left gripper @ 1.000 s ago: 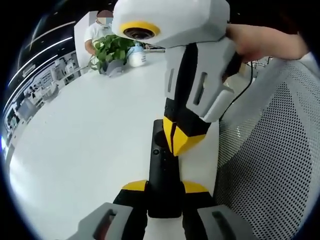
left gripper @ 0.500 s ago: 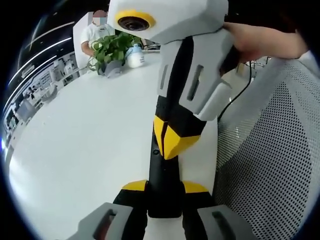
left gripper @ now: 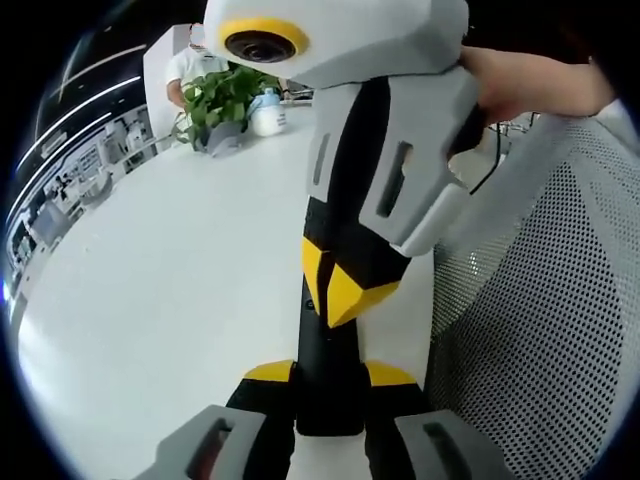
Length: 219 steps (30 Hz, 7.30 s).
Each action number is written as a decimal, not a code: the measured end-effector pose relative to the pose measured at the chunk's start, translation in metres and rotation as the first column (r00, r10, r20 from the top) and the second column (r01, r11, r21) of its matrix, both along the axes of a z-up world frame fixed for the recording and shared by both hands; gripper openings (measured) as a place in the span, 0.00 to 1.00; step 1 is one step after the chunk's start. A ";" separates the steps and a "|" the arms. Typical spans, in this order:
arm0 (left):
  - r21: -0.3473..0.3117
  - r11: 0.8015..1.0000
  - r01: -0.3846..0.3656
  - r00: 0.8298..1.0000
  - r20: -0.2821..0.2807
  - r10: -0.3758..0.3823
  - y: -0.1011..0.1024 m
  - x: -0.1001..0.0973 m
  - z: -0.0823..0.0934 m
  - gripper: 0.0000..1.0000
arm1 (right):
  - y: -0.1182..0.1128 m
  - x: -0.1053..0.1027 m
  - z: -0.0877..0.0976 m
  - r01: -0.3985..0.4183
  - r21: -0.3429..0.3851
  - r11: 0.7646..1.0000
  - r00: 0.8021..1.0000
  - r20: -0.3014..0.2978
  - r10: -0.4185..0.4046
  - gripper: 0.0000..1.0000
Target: Press the specified remote control buttons in sequence, fully releasing each button before pressing the next.
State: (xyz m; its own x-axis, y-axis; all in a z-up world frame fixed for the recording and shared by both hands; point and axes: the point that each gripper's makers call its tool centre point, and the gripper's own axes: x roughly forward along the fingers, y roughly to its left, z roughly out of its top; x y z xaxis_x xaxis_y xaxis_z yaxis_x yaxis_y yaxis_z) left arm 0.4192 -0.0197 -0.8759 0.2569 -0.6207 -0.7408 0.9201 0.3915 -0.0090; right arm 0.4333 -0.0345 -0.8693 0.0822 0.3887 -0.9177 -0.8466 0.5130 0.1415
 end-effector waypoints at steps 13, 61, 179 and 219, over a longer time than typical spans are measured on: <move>-0.004 1.000 0.003 1.000 -0.001 -0.003 0.000 0.001 0.000 0.25 | 0.000 0.004 -0.002 -0.045 -0.027 0.999 0.997 0.055 0.046 0.00; -0.014 1.000 -0.008 1.000 0.003 0.008 -0.001 0.001 0.000 0.25 | -0.002 -0.002 0.001 0.154 0.050 0.987 0.984 -0.100 -0.148 0.00; -0.025 1.000 -0.019 1.000 0.014 0.020 -0.016 -0.010 0.001 0.25 | -0.001 -0.007 -0.006 0.088 0.040 0.995 0.996 -0.012 -0.088 0.00; -0.026 1.000 0.015 1.000 0.012 -0.015 -0.017 -0.007 0.001 0.25 | 0.003 -0.008 0.037 0.194 0.195 0.962 0.977 -0.132 -0.170 0.00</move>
